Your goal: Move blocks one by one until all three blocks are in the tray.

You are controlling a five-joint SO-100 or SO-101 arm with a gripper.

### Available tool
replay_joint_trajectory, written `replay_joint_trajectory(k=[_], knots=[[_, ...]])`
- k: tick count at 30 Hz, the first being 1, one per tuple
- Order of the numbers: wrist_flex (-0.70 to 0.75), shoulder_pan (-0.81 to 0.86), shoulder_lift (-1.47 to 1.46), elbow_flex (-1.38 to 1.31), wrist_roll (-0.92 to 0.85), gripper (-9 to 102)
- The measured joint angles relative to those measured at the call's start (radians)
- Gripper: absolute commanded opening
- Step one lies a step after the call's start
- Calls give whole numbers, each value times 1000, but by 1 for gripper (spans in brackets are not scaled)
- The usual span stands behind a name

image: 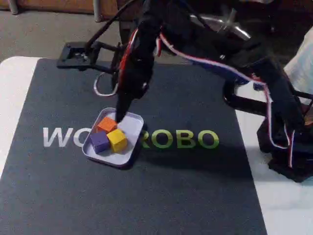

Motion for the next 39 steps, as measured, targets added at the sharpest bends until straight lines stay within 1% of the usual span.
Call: replay_joint_trajectory(k=[4,10,13,17,25,29,34,39], knots=[[0,37,144,183,-135,17],[-2,52,296,368,-311,13],[0,52,325,419,-354,11],[-9,38,371,485,-390,11],[-21,29,624,772,-552,11],[-155,29,801,1022,-637,11],[-437,78,1077,1465,-721,7],[-568,64,1166,1666,-712,5]])
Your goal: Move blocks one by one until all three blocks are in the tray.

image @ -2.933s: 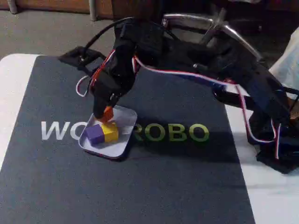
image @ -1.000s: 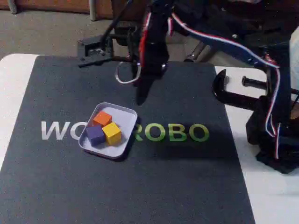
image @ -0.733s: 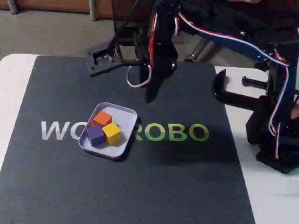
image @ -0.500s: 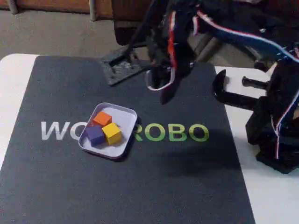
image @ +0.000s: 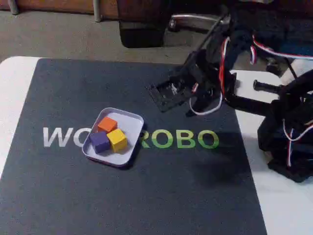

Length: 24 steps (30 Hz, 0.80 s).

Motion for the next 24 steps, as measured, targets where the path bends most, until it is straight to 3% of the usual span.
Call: replay_joint_trajectory(k=[10,24], knots=[[-296,-144,229,391,256,-4],[-494,-195,422,719,440,-8]])
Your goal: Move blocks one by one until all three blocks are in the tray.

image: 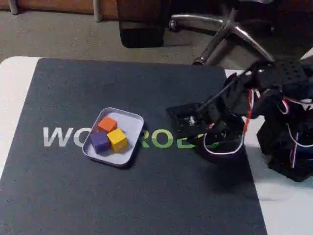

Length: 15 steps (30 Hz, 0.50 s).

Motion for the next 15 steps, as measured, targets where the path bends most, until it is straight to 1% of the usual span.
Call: replay_joint_trajectory(k=[4,6,9,10,12,15], knots=[[14,-18,268,193,37,-8],[137,-31,446,229,75,-8],[408,-54,719,236,101,-8],[479,-72,767,235,100,-8],[558,-71,787,242,103,-8],[609,-104,821,241,110,-8]])
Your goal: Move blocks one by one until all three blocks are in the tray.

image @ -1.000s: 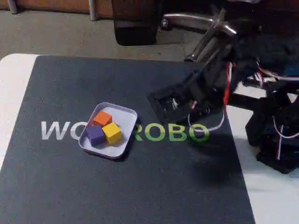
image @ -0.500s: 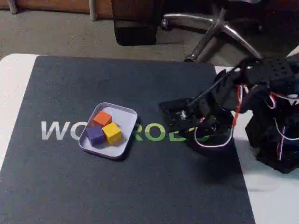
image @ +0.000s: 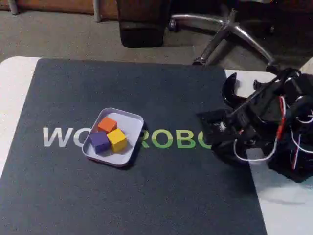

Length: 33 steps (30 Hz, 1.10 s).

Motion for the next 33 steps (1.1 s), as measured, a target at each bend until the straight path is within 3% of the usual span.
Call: replay_joint_trajectory(k=[10,33], knots=[[26,-141,5,2,94,-3],[28,-92,3,0,112,-3]])
